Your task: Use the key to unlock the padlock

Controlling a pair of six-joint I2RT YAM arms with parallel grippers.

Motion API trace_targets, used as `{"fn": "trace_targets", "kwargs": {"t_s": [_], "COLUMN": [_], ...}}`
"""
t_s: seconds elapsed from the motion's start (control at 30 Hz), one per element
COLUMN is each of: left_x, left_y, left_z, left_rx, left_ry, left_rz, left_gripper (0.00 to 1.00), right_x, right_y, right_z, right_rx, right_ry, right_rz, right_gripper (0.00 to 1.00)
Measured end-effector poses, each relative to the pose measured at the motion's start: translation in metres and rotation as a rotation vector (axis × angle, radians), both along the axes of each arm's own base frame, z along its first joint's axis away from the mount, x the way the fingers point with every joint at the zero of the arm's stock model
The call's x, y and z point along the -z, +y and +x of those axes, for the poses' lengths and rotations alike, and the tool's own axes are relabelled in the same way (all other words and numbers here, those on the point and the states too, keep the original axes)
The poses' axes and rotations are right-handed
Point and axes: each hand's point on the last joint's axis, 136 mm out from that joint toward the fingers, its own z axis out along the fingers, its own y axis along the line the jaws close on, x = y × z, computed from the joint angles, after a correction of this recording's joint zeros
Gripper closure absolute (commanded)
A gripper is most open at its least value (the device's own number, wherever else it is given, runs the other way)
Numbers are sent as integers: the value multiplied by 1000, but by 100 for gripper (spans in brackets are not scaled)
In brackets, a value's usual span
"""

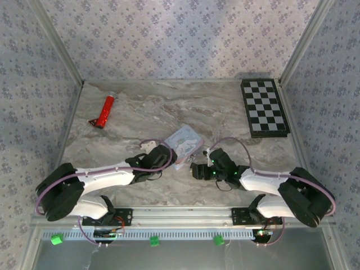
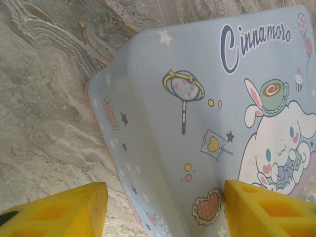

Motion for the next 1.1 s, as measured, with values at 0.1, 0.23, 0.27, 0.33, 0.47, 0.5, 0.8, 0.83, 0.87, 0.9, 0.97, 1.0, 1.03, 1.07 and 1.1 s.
{"fn": "trace_targets", "kwargs": {"t_s": [0.1,0.23,0.27,0.33,0.47,0.5,0.8,0.83,0.87,0.9,0.97,1.0,1.03,1.07,1.1], "left_x": [0,0,0,0,0,0,0,0,0,0,0,0,0,0,0], "left_y": [1,1,1,1,1,1,1,1,1,1,1,1,1,2,3], "left_z": [-1,-1,-1,-1,-1,-1,-1,-1,-1,-1,-1,-1,-1,0,0], "left_rx": [0,0,0,0,0,0,-1,-1,-2,-3,-4,-5,-7,-10,-15], "left_ry": [1,2,2,2,2,2,2,2,2,3,3,4,4,2,0], "left_rz": [3,3,3,3,3,3,2,2,1,0,0,-2,-1,1,3], "left_gripper": [38,38,38,38,38,38,38,38,38,38,38,38,38,38,38], "right_x": [0,1,2,6,9,10,11,11,12,12,12,10,8,8,6], "right_y": [-13,-14,-13,-12,-6,-5,25,27,28,29,33,37,39,42,45], "right_z": [5,10,11,12,17,17,33,34,35,36,39,40,41,41,40], "right_rx": [38,49,50,55,55,53,28,27,28,27,31,30,34,32,24], "right_ry": [-2,12,21,38,56,59,4,-3,-10,-17,-31,-40,-43,-38,-40], "right_rz": [2,12,11,4,-25,-31,-35,-36,-38,-39,-31,-17,-5,12,26], "right_gripper": [45,47,47,48,52,53,59,61,66,70,77,79,82,83,84]}}
